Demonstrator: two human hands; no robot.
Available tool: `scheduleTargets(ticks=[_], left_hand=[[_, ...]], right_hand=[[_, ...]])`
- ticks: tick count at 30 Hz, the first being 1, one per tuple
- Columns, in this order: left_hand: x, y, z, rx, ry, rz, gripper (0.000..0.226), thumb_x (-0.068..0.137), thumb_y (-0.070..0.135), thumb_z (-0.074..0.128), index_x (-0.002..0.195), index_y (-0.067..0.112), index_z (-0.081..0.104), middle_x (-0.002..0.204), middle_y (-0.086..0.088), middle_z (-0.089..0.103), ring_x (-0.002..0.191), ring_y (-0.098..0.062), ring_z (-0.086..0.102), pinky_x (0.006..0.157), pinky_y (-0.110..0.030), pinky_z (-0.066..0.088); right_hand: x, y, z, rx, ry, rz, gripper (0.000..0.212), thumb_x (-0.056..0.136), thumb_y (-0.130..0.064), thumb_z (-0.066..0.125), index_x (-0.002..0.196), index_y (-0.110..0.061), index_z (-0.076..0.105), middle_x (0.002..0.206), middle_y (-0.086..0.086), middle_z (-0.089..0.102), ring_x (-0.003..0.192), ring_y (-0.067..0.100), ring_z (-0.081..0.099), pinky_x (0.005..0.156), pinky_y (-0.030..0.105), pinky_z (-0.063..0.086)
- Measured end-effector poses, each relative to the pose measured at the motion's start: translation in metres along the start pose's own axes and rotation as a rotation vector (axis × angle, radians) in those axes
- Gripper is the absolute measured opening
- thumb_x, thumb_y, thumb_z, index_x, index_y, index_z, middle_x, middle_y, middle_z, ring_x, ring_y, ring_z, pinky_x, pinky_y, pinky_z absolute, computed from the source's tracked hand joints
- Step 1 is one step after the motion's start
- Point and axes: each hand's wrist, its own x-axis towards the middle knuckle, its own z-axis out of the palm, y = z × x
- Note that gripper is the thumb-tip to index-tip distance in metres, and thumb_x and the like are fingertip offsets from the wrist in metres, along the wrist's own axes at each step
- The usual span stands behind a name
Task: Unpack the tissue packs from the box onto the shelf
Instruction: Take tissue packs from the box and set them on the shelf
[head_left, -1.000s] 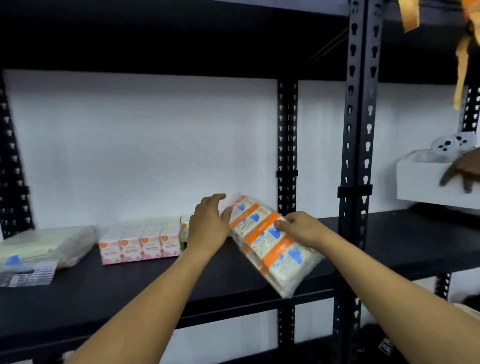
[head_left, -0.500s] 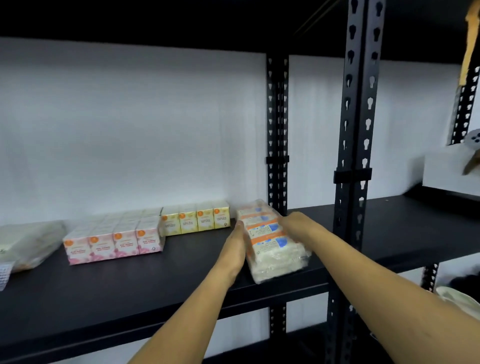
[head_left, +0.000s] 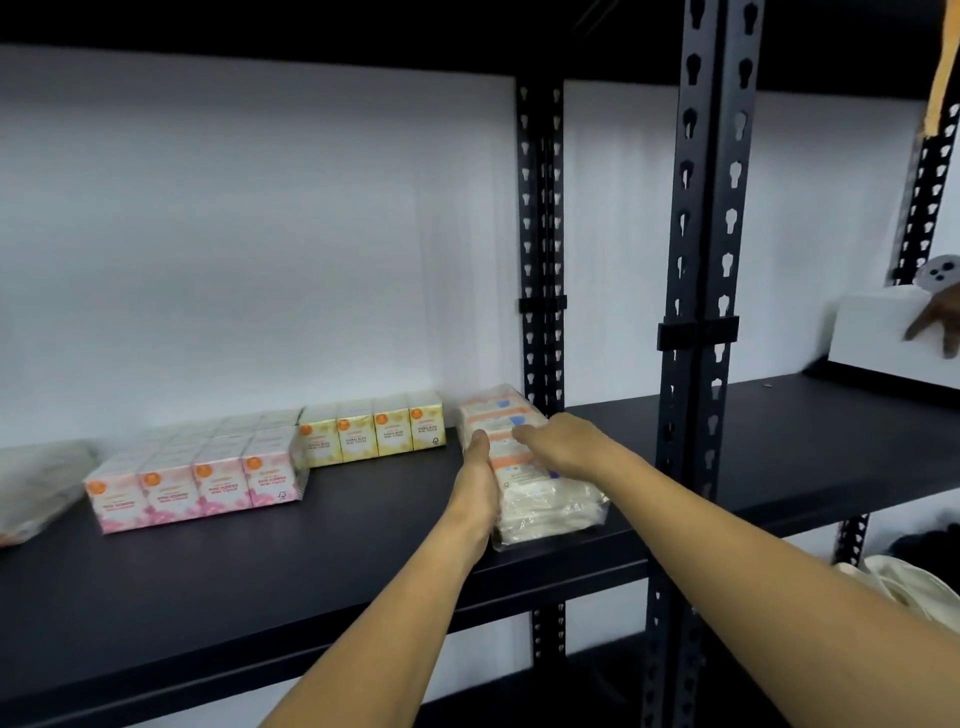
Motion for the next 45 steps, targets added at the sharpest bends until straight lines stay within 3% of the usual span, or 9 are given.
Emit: scheduleTargets(ticks=[4,6,8,12,20,26,34,40,45], left_hand=[[0.002,0.005,-0.016,0.06,-0.003,0.055,0.046,0.107,0.038,0.018,0.114,0.016,0.059,0.085,0.007,0.073,0.074,0.002,0.069,0.071,-0.015,0.05],[0.0,0.008,-0.022,0.08,0.008,0.076,0.048,0.107,0.037,0.019,0.129,0.01,0.052,0.108,0.0,0.067,0.091,-0.004,0.066,0.078,-0.015,0.048],[0.002,0.008,-0.021,0.064,-0.011,0.069,0.056,0.107,0.039,0.018,0.14,0.003,0.045,0.129,-0.009,0.06,0.107,-0.014,0.057,0.093,-0.025,0.042],[0.007,0.003,-0.003,0.012,-0.038,0.068,0.058,0.107,0.039,0.017,0.139,-0.001,0.046,0.094,0.002,0.061,0.086,-0.007,0.057,0.091,-0.028,0.038],[0.031,0.001,0.019,-0.007,0.003,0.052,0.05,0.106,0.04,0.018,0.123,0.008,0.053,0.097,-0.001,0.063,0.086,-0.009,0.059,0.09,-0.031,0.041],[0.044,0.002,0.021,-0.041,0.0,0.057,0.061,0.105,0.044,0.021,0.144,0.001,0.039,0.143,-0.016,0.05,0.128,-0.023,0.049,0.115,-0.038,0.033],[0.049,-0.002,0.023,-0.102,0.01,0.097,0.062,0.105,0.043,0.022,0.147,-0.001,0.033,0.15,-0.017,0.04,0.142,-0.025,0.036,0.113,-0.032,0.029],[0.046,-0.001,0.018,-0.029,0.048,0.086,0.069,0.104,0.051,0.016,0.145,-0.001,0.038,0.146,-0.015,0.047,0.138,-0.026,0.042,0.11,-0.032,0.031],[0.036,-0.006,0.017,0.011,0.022,0.03,0.073,0.102,0.055,0.017,0.137,-0.003,0.047,0.111,-0.013,0.064,0.103,-0.024,0.062,0.088,-0.033,0.047]], right_hand=[[-0.012,-0.002,0.011,-0.418,-0.004,-0.156,0.078,0.069,-0.079,0.037,0.132,-0.037,0.053,0.137,0.0,0.053,0.12,0.027,0.051,0.101,0.045,0.043],[-0.018,-0.002,0.013,-0.486,-0.034,-0.118,0.101,0.062,-0.088,0.033,0.146,-0.033,0.04,0.153,0.0,0.038,0.136,0.03,0.038,0.107,0.047,0.036],[-0.021,0.001,0.012,-0.487,-0.018,-0.106,0.097,0.068,-0.086,0.037,0.148,-0.032,0.037,0.156,-0.001,0.034,0.138,0.03,0.034,0.108,0.047,0.034],[-0.016,0.009,0.005,-0.484,0.011,-0.058,0.085,0.067,-0.082,0.038,0.136,-0.033,0.05,0.147,-0.002,0.044,0.128,0.031,0.04,0.103,0.046,0.039],[0.006,0.015,-0.002,-0.56,0.08,0.058,0.075,0.08,-0.069,0.039,0.138,-0.023,0.049,0.146,0.006,0.045,0.133,0.038,0.033,0.103,0.047,0.036],[0.024,0.021,0.0,-0.63,0.112,0.08,0.076,0.085,-0.07,0.033,0.143,-0.022,0.044,0.151,0.007,0.039,0.135,0.039,0.03,0.106,0.051,0.029],[0.031,0.019,-0.001,-0.661,0.11,0.032,0.063,0.095,-0.05,0.031,0.149,-0.019,0.037,0.158,0.007,0.03,0.146,0.036,0.018,0.118,0.056,0.013],[0.013,0.015,0.001,-0.728,0.148,-0.031,0.061,0.096,-0.049,0.032,0.148,-0.018,0.036,0.159,0.011,0.026,0.145,0.041,0.017,0.118,0.057,0.014],[-0.008,0.017,0.003,-0.766,0.101,-0.022,0.081,0.083,-0.062,0.051,0.148,-0.02,0.03,0.154,0.011,0.032,0.138,0.041,0.028,0.113,0.055,0.022]])
